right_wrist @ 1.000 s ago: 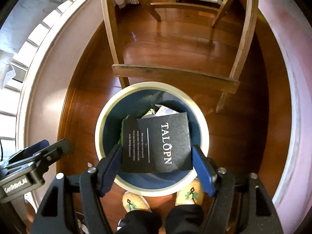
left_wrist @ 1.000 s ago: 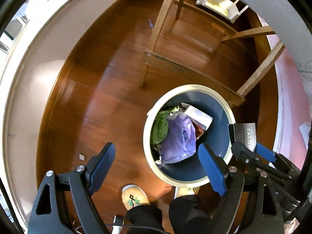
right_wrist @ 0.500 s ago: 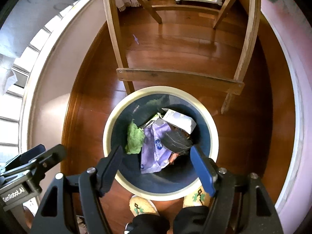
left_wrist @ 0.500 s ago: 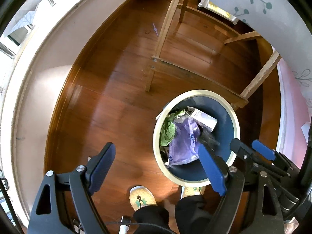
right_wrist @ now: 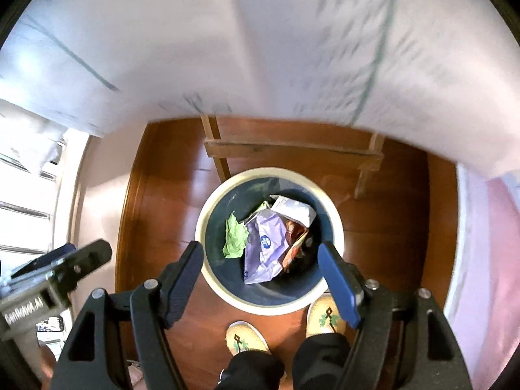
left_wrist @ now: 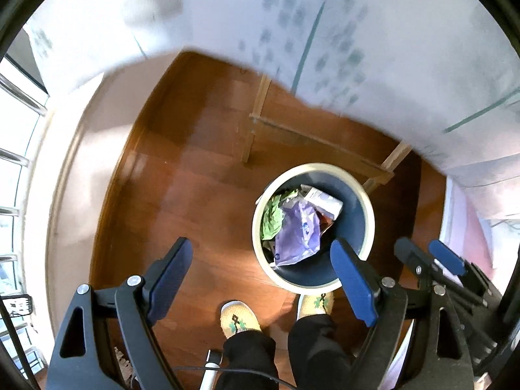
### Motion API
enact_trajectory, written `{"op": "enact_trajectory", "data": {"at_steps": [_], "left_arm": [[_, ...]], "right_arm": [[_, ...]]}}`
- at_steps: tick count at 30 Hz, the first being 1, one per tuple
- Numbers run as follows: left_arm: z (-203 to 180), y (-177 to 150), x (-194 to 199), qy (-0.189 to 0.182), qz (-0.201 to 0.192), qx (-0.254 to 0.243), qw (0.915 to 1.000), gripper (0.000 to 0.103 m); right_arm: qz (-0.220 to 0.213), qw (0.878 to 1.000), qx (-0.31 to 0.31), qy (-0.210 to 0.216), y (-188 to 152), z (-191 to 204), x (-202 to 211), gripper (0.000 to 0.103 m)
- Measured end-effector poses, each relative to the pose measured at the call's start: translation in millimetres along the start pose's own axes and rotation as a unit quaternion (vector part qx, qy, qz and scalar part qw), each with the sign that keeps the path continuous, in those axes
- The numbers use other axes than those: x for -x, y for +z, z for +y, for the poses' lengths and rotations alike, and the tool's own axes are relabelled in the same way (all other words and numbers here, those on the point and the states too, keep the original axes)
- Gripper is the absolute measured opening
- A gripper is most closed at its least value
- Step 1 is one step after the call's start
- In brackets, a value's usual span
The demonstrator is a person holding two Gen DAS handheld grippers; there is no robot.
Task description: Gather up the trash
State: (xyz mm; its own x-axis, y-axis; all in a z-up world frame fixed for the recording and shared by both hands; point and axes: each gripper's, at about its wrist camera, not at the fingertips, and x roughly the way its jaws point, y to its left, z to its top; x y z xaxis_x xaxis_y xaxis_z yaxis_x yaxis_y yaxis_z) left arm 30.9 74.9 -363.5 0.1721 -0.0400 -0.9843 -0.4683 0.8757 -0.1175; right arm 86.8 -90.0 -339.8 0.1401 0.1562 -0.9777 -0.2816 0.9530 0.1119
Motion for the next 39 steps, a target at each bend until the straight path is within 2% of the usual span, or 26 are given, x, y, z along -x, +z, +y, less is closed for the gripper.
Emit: {"op": "enact_trajectory", "data": {"at_steps": [8,13,18,26,31,39], "left_arm": [[-24,12,98,-0.002,-0.041,-0.031,0.9987,0.085],[-44,14,166,-0.003,-0.068,-0.064,0.9956,0.085],[-61,16,219,-0.007,-0.084,-0.087,0.9926,0.085],[-91,24,310,-0.003,-0.135,-0.131,0.9822,0.085],[-106,21,351,-0.001,-0.17,-0.151,0.9738,0.085],[-116,14,379,0.008,-0.2,-0.167,0.9655,0.085]], "right_arm": [[-0.032,0.999,-0.023,-0.005,3,2,93,0.073],[-0.057,0.998,-0.026,-0.003,12,2,157,0.073],[-0.082,0.996,-0.032,-0.002,23,2,221,0.073],[-0.141,0.989,-0.041,-0.004,42,5,319,0.073],[-0.178,0.983,-0.029,-0.016,47,11,366,0.073],[-0.206,0.978,-0.013,-0.026,42,26,398,0.073]]}}
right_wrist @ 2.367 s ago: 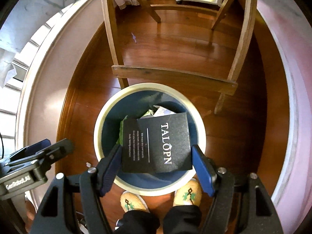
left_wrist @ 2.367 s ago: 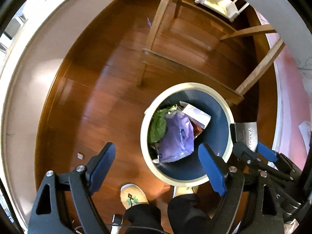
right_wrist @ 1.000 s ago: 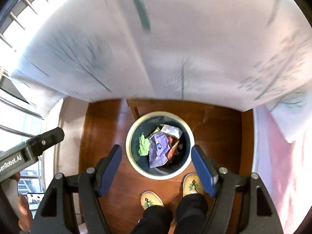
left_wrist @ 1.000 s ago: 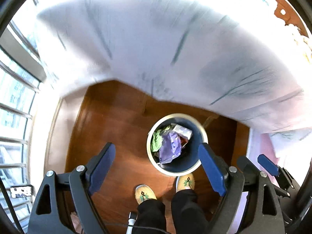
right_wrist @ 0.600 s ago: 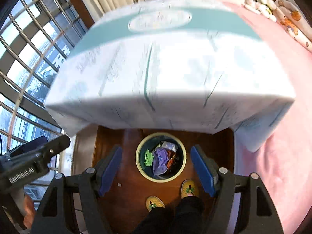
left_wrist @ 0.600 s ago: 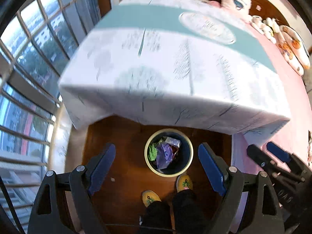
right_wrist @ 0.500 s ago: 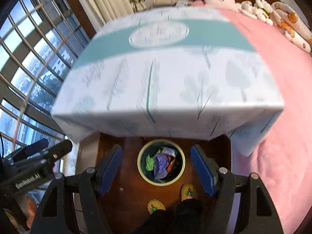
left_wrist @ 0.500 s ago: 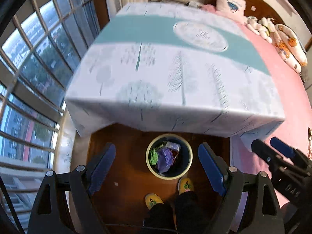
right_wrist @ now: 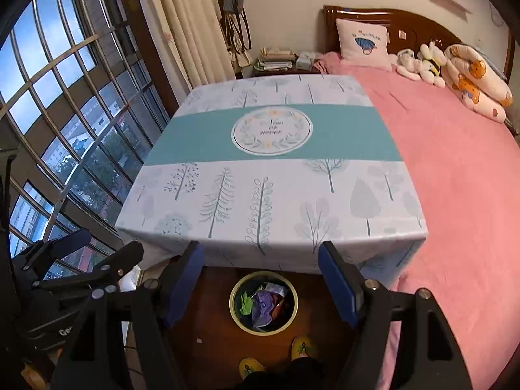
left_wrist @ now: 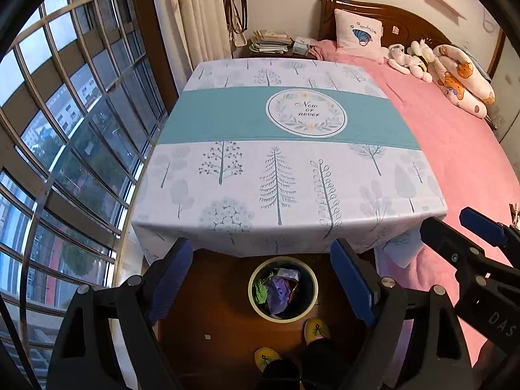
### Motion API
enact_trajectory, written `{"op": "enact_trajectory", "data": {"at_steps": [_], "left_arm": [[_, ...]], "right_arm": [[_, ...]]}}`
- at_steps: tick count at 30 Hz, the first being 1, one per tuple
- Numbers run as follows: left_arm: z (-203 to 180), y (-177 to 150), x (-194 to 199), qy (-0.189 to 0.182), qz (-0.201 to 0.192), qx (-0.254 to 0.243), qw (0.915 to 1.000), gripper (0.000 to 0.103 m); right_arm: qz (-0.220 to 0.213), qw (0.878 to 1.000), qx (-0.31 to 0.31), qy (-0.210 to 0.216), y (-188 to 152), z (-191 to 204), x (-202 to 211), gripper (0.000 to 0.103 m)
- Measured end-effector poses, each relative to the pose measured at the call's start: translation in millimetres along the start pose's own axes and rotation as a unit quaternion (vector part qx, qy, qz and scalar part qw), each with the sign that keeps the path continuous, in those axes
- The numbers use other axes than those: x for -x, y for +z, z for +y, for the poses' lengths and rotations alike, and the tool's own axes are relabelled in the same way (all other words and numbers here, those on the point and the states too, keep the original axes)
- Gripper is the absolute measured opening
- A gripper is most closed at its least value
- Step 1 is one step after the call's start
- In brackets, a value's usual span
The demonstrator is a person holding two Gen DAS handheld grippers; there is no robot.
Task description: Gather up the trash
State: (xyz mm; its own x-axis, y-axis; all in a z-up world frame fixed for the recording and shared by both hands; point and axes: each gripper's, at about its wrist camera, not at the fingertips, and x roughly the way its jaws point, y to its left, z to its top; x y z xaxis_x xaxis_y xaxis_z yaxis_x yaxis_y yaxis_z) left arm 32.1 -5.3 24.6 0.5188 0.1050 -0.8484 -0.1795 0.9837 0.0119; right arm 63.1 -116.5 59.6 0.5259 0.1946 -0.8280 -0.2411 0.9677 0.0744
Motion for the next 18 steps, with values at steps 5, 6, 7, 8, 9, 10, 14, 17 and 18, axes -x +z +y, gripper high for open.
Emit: {"op": "enact_trajectory", "data": {"at_steps": [5,6,7,8,9,10,14,17,18], "left_arm": [[-3.5,-0.5,7.2,0.004,-0.009,-0.006,0.9999,0.085],[-3.5,-0.1,7.9,0.005,-0.011,-0.006,0.9999,0.085],[-3.0,0.7,9.6,0.006,-0.014,-0.007,0.9999,0.085],[-2.8,1.2,10.5,0.006,-0.015,-0.008,0.9998,0.085],[-2.7,1.6,11.0,0.006,-0.016,-0.008,0.9998,0.085],[-3.3,1.8,10.3,0.007,-0.016,-0.008,0.9998,0.085],[-4.6,1.9,10.2,0.005,-0.018,-0.01,0.9998,0.085],[-6.9,3.0,11.2,0.005,-0.021,-0.015,0.9997,0.085],[-7.6,3.6,11.5,0.004,-0.023,-0.017,0.9996,0.085]], "right_arm": [[-0.001,1.0,-0.004,0.0,-1.0,2.0,2.2,0.073],[-0.001,1.0,-0.007,0.0,-1.5,1.2,2.7,0.073],[-0.001,1.0,-0.009,0.001,-1.9,0.6,2.9,0.073],[-0.001,1.0,-0.012,0.001,-2.0,0.2,3.1,0.073],[-0.002,1.0,-0.013,0.001,-3.2,0.7,4.2,0.073],[-0.001,1.0,-0.013,0.001,-3.4,1.1,4.3,0.073],[-0.006,1.0,-0.01,-0.003,-3.8,0.8,6.1,0.073],[-0.012,1.0,-0.011,-0.006,-3.9,-0.2,8.2,0.073],[-0.012,1.0,-0.011,-0.006,-3.4,-0.6,8.1,0.073]]}}
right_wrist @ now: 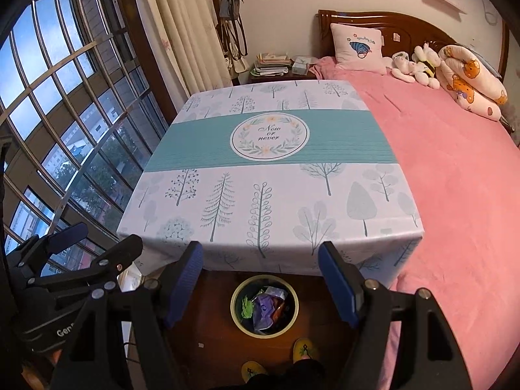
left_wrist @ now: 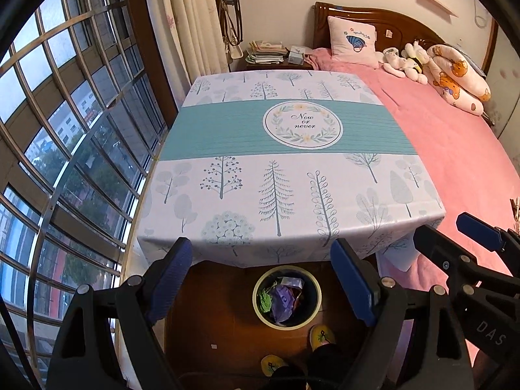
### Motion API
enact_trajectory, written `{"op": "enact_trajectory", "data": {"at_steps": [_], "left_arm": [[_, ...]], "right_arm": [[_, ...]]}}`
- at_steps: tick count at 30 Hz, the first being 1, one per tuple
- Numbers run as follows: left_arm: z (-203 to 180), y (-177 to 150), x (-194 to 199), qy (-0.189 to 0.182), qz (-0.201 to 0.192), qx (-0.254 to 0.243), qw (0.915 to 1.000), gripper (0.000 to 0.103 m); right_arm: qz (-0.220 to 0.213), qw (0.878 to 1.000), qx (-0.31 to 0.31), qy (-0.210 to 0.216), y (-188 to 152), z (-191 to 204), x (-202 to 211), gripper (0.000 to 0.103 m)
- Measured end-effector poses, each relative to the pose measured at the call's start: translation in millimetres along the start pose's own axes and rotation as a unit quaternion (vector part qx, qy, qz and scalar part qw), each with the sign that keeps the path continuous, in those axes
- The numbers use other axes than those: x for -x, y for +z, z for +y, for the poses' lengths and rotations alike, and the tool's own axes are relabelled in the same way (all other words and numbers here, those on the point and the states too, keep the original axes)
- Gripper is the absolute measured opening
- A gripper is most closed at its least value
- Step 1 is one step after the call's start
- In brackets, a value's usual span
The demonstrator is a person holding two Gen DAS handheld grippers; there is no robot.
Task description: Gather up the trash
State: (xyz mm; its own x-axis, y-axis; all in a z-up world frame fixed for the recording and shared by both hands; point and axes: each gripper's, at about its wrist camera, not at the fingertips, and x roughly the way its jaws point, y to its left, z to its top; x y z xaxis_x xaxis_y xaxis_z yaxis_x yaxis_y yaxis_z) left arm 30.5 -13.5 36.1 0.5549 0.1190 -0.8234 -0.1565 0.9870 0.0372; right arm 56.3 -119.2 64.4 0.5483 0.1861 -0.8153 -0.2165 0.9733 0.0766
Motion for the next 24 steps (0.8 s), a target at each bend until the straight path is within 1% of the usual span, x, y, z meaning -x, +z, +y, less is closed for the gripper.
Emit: {"op": "enact_trajectory", "data": {"at_steps": [8,24], "left_arm": [[0.4,1.9,-3.0,0.001,0.005,-0.006,1.0,0.085],[3.1,2.9,-8.8,-0.007,0.015,0.003,0.9998,0.085]], "right_arm": [[0.005,1.0,-0.008,0.001,0.8,-0.7,-3.0,0.073],[0.012,1.0,-0.007,0.002,1.2,4.4,-9.3,0.073]]}}
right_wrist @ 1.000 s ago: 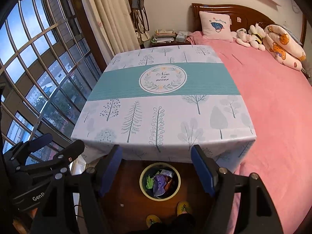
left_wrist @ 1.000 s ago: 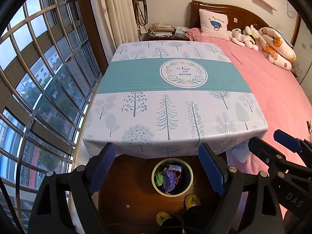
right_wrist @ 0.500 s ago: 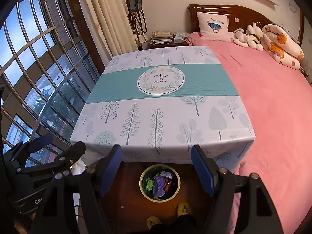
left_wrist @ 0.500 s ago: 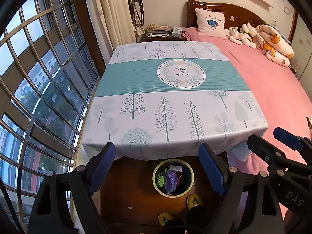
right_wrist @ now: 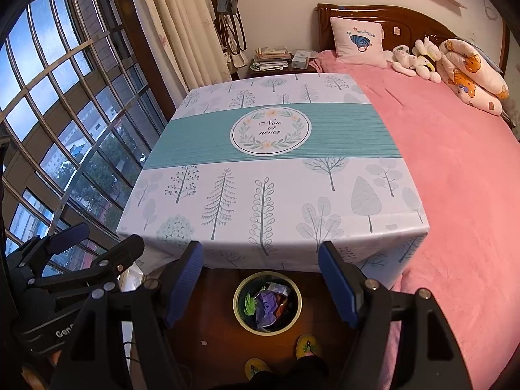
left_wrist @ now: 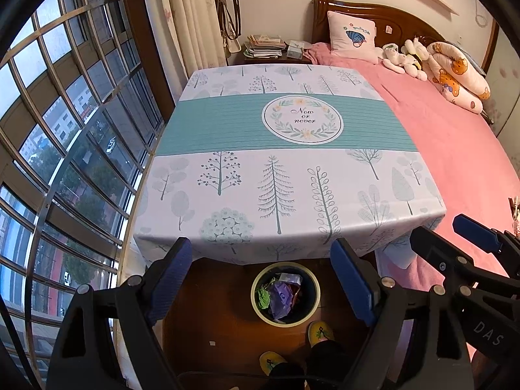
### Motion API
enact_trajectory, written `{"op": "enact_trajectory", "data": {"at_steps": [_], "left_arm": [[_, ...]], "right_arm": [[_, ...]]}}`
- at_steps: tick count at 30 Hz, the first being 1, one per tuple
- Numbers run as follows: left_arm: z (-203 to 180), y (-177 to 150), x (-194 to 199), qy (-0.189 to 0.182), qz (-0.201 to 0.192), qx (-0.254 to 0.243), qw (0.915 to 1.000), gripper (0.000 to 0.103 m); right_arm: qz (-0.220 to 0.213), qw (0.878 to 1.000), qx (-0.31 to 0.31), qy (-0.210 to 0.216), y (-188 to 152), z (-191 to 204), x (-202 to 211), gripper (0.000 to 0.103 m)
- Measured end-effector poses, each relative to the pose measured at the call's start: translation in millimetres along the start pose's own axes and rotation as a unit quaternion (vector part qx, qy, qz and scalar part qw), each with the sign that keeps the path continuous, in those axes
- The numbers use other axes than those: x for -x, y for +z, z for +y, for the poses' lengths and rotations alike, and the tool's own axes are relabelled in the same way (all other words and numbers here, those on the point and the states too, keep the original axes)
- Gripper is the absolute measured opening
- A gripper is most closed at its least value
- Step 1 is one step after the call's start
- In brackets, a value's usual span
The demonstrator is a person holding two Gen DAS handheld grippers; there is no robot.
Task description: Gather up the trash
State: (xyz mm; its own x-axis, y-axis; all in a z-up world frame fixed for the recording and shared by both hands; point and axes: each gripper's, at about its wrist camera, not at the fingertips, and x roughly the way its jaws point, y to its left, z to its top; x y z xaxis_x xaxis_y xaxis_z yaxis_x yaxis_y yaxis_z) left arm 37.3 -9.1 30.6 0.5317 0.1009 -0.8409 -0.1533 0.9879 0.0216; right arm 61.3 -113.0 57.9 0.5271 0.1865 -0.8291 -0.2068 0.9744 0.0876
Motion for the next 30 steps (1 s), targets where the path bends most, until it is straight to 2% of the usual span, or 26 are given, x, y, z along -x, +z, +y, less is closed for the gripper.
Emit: {"op": "enact_trajectory", "data": {"at_steps": [30], "left_arm": [[-11,3,-5,0.005,0.008,0.012,0.9999,0.085]], "right_arm": [[0.009,1.0,0.008,0.01,6,-11,-3,0.073]]}}
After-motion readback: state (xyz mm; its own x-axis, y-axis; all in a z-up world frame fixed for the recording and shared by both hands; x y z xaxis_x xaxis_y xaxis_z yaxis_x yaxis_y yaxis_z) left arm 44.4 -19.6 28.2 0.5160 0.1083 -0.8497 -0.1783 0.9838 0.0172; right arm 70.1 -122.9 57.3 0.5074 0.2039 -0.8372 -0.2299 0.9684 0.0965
